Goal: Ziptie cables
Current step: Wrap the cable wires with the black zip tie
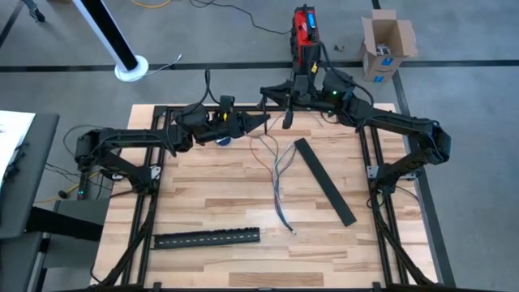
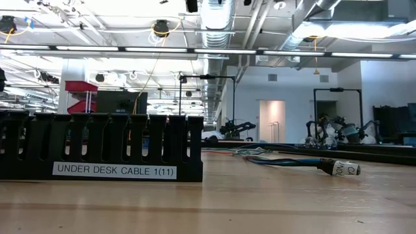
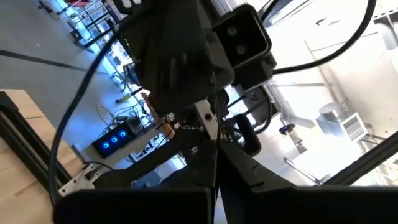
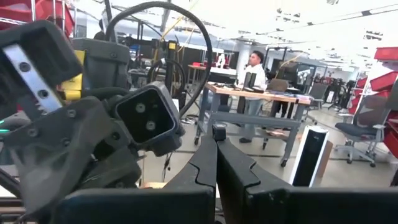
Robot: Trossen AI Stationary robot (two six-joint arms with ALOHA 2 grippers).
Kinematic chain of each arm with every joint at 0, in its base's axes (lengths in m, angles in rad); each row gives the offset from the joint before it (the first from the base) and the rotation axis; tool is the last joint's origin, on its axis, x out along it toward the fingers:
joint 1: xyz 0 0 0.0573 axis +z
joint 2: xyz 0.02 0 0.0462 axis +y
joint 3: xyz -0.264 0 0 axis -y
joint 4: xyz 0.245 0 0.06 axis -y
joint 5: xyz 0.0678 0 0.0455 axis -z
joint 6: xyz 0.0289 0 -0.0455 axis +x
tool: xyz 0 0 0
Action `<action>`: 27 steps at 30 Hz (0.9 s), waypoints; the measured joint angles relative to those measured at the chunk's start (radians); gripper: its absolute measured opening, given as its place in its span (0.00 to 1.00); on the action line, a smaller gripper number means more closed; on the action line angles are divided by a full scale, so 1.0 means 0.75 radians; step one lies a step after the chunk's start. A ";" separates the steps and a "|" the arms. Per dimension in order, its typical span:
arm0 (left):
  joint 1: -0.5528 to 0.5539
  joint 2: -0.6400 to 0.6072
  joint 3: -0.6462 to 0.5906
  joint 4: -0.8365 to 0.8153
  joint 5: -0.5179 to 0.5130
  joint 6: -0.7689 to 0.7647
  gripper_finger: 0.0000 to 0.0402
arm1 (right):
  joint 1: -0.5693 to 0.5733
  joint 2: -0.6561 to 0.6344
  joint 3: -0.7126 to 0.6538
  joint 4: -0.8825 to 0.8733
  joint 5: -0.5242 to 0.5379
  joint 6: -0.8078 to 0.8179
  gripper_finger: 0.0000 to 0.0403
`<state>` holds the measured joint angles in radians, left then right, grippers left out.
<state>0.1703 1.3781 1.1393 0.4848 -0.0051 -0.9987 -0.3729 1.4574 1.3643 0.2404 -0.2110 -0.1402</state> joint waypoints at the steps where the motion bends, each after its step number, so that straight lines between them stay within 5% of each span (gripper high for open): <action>1: 0.000 0.000 0.000 0.004 0.000 0.000 0.00 | 0.000 0.000 0.000 -0.007 0.000 0.000 0.00; 27: 0.041 -0.001 0.000 0.011 0.033 -0.046 0.00 | 0.023 0.001 -0.001 -0.052 0.005 -0.104 0.00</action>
<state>0.2012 1.3774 1.1393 0.4934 0.0193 -1.0332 -0.3558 1.4582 1.3640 0.2016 -0.2071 -0.2184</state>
